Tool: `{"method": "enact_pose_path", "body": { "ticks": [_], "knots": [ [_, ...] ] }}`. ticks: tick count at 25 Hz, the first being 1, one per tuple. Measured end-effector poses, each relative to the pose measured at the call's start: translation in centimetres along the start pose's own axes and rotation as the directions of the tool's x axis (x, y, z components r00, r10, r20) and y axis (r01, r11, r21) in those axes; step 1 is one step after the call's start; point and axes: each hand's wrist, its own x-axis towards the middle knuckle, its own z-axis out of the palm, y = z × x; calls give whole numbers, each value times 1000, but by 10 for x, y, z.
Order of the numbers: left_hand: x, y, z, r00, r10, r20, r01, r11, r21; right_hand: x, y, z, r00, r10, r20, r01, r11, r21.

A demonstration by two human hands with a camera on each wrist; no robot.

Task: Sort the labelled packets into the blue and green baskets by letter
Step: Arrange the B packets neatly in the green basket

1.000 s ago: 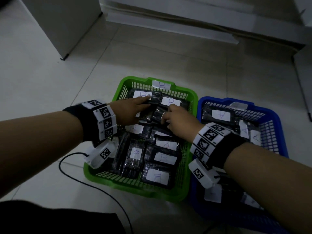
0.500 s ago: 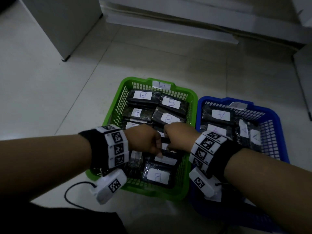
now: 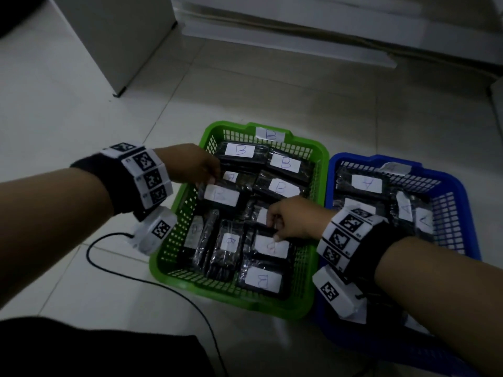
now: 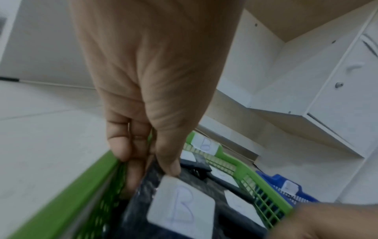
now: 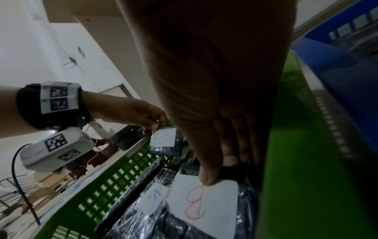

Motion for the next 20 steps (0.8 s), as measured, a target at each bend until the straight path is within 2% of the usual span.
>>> {"method": "enact_pose_path", "body": {
  "ticks": [1, 3, 6, 8, 9, 12, 16, 18, 20],
  "knots": [
    [2, -1, 2, 1000, -10, -28, 11, 1000, 26, 0, -2, 1, 1000, -15, 18, 15, 1000, -26],
    [6, 7, 8, 997, 10, -80, -4, 997, 78, 4, -3, -2, 999, -19, -35, 18, 1000, -25],
    [8, 18, 20, 979, 28, -203, 0, 990, 141, 10, -1, -10, 959, 8, -283, 7, 999, 52],
    [10, 19, 26, 959, 101, -264, -58, 984, 168, 14, -1, -10, 907, 10, -420, -25, 999, -30],
    [11, 18, 28, 956, 155, -250, -115, 979, 167, 15, -2, -8, 898, 17, -439, -46, 997, -55],
    [10, 18, 31, 964, 258, -69, -252, 964, 86, 21, 1, -2, 922, 49, -385, -61, 998, -20],
    [6, 16, 30, 957, 282, 67, -290, 938, 190, 24, 12, -6, 923, 25, -383, -8, 999, 46],
    [5, 18, 29, 958, 242, 156, -275, 928, 251, 21, 15, -11, 943, 4, -332, 6, 1000, 28],
    [5, 24, 20, 961, 217, 172, -251, 945, 211, 12, 16, -22, 971, -7, -241, 8, 1000, 5]
  ]
}}
